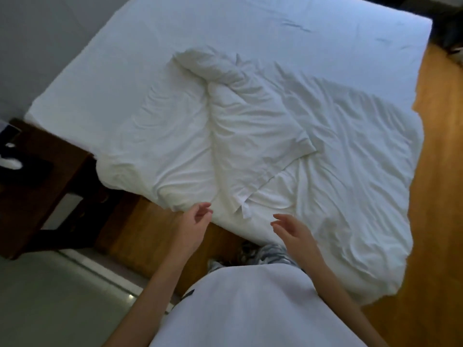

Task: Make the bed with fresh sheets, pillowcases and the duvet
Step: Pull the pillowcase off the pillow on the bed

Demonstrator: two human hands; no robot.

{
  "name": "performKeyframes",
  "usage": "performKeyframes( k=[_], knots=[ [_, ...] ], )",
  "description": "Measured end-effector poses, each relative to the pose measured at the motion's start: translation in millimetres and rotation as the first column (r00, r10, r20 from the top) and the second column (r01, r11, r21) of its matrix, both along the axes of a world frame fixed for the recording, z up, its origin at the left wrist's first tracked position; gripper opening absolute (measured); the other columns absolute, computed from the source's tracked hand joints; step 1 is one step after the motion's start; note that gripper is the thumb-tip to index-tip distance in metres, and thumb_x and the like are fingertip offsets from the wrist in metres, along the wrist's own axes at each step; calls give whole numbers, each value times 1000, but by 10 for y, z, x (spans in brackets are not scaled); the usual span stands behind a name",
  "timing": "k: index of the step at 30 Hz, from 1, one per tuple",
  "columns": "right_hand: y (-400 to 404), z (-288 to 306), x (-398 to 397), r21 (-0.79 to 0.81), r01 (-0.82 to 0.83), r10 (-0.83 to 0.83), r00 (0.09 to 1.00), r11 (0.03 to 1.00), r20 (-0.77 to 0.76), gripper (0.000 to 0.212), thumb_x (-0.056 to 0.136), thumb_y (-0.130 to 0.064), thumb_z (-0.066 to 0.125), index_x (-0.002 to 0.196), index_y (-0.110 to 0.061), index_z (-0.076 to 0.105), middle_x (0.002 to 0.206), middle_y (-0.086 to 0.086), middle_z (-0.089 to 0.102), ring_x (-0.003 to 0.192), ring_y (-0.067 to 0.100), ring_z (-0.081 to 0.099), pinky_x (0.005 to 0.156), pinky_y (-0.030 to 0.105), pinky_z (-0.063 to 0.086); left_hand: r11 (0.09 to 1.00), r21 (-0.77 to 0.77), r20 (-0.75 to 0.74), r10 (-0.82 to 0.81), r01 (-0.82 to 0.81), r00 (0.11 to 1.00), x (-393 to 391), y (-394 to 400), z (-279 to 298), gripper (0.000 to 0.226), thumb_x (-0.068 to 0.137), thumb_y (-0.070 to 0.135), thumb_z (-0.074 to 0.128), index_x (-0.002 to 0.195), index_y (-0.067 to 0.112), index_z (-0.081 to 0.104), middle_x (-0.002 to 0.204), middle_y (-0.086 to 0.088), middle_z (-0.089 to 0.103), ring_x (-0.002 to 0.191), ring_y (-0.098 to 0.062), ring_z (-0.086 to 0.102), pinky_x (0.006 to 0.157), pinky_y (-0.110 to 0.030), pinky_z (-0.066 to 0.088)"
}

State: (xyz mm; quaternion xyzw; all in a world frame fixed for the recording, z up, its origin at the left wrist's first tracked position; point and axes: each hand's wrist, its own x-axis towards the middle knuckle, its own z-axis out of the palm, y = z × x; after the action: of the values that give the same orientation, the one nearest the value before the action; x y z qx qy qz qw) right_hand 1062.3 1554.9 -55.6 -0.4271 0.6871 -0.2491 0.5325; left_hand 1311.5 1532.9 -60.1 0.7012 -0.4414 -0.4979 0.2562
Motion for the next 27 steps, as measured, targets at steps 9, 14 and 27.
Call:
performKeyframes(
  k=[9,14,27],
  knots=[
    [-713,-142,-719,-6,132,-132,991,991,21,21,93,-20,59,113,-27,61,100,-9,67,94,-2,60,72,5,43,974,56,88,-222,218,971,-885,-831,-100,19,96,19,55,111,29,58,102,8,65,94,-4,59,76,-16,45],
    [-1092,-340,-1320,7,195,-195,981,981,23,23,93,-20,58,114,-27,60,99,-12,65,92,-5,59,73,5,43,941,111,128,-333,320,934,-1489,-1354,-237,20,94,16,56,109,29,59,99,8,67,93,-4,61,80,-20,49],
    [-1358,-1599,-3022,112,504,-482,858,856,-175,32,93,-22,56,125,-17,58,113,-4,64,101,10,59,91,30,48,577,175,302,-803,798,515,-3619,-2262,-1285,34,95,25,52,128,22,56,122,7,62,106,-6,58,93,-26,45]
  ],
)
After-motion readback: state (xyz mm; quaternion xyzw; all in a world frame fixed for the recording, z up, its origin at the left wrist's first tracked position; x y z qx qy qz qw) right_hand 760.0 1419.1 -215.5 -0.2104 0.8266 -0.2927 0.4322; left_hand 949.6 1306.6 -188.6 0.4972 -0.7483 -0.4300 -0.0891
